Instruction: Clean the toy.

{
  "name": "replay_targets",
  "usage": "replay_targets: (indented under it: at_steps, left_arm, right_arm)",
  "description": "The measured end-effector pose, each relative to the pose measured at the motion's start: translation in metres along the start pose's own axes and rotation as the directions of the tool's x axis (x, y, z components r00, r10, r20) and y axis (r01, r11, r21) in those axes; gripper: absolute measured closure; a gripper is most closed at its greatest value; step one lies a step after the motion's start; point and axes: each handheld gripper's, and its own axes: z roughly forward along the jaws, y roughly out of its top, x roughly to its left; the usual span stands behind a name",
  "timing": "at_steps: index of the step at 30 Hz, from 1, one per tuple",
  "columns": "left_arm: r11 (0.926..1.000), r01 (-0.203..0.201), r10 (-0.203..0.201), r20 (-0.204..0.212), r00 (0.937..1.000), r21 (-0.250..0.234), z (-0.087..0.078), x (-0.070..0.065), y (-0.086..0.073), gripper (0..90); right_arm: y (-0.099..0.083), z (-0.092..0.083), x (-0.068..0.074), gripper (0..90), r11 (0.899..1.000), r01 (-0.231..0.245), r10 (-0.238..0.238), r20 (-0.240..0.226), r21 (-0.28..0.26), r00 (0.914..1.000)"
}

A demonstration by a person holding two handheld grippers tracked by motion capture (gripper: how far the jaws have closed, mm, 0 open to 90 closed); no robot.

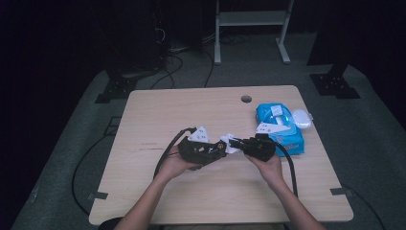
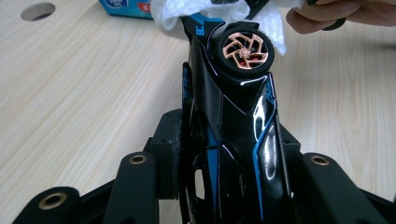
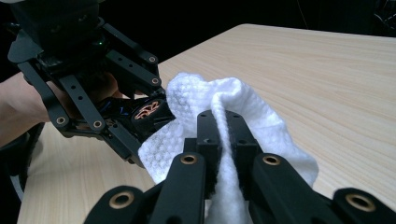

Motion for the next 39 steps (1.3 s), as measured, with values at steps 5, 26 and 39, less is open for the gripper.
replay_targets:
  at_steps: [5,26,39]
  left_arm:
    - [0.9989,0.018,-0.018,0.0,0.9998,-0.043,-0.004,0.003,0.0,56.7]
    - [0.9885,0.064,-0.059,0.039,0.9975,-0.137,-0.015,0.007,0.001,56.7]
    - [0.9809,0.096,-0.087,0.06,0.9944,-0.169,-0.014,0.01,0.0,56.7]
  right_arm:
    - [0.007,-0.004,0.005,85.2,1.0,0.014,-0.014,-0.008,-0.028,0.9999]
    - [-0.008,0.002,-0.008,85.2,0.997,-0.073,0.073,-0.026,-0.012,0.997]
    - [-0.007,0.0,-0.006,85.1,0.999,-0.037,0.038,-0.011,0.011,0.9992]
